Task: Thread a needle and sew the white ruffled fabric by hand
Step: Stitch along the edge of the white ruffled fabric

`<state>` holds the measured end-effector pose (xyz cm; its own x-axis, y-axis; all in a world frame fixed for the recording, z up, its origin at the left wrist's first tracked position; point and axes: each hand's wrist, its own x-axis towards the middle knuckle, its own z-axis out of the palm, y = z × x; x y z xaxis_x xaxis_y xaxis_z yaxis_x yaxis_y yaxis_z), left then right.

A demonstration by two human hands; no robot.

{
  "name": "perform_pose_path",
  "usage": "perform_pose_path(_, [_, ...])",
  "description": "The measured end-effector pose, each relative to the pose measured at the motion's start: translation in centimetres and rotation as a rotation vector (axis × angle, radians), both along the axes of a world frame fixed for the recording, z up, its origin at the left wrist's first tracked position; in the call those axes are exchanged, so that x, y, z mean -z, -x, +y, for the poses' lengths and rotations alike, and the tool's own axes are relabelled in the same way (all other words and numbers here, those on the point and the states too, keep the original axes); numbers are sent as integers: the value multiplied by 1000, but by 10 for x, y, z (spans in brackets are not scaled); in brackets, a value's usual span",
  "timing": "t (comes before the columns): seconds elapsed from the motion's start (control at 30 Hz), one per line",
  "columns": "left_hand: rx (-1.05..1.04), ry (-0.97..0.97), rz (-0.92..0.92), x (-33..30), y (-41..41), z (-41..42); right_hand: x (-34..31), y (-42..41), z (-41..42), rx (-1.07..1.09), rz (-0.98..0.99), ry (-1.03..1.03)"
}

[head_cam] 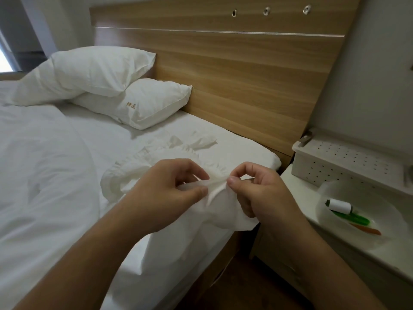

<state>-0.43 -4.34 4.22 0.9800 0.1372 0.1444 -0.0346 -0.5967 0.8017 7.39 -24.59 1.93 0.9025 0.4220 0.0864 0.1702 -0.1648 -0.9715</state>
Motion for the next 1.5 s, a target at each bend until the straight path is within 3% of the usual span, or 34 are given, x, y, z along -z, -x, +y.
perform_pose_path(0.33, [-25,184,108,-8,4,-5,1,-2,-1,128,-107,10])
perform_pose_path(0.63, [-72,139,117,-8,3,-6,1,-1,-1,145,-171,74])
perform_pose_path(0.77, [-66,143,113,-9,3,-6,-7,1,-2,134,-120,77])
perform_pose_path(1.0, [-69,153,71,-10,4,-7,-26,6,3,29,164,-59])
perform_pose_path(1.13, [-41,119,35,-11,4,-7,-31,22,3,-64,18,-62])
perform_pose_path(1.5, [-13,136,1,-14,6,-6,-33,31,1,-44,34,-181])
